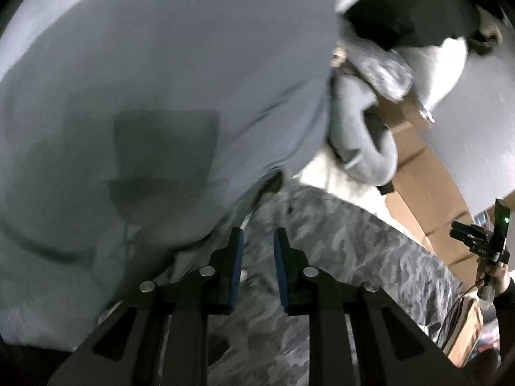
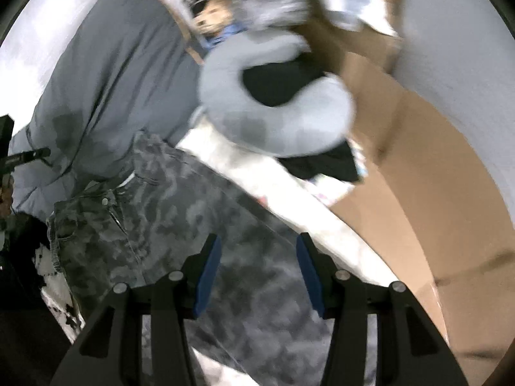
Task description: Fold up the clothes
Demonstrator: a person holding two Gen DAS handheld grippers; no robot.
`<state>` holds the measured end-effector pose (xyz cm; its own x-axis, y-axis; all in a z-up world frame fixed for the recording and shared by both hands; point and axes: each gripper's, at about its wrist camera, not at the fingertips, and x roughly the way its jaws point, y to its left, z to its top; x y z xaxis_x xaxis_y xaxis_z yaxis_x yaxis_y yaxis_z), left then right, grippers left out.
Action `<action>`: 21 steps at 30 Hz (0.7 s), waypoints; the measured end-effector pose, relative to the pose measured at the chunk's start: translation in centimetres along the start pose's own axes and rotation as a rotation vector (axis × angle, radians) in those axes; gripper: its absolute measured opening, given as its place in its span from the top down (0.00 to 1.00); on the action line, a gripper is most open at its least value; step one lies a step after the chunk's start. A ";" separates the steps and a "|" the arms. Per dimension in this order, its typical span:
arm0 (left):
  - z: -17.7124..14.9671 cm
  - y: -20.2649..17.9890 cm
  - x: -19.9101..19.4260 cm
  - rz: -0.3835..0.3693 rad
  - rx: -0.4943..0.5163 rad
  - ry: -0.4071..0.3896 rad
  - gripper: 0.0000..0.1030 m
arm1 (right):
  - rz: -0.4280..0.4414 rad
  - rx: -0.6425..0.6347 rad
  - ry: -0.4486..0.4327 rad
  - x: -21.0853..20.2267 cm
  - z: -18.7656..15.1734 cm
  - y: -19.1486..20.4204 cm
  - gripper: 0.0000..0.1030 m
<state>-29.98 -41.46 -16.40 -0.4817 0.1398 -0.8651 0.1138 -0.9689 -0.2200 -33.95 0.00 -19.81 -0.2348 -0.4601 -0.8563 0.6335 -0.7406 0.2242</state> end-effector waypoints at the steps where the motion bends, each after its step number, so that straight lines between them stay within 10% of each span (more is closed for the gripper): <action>1: 1.0 -1.2 0.3 -0.009 0.023 0.009 0.82 | -0.012 0.020 -0.005 -1.0 -0.9 -0.9 0.55; 21: 12.6 -30.1 0.7 -0.164 0.373 0.084 0.82 | -0.164 0.415 -0.105 -19.8 -16.6 -13.6 0.47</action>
<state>-44.68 -14.75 -4.70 -0.3931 0.2995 -0.8693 -0.2889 -0.9378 -0.1924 -25.69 27.24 -13.62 -0.3947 -0.3517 -0.8488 0.2374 -0.9315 0.2756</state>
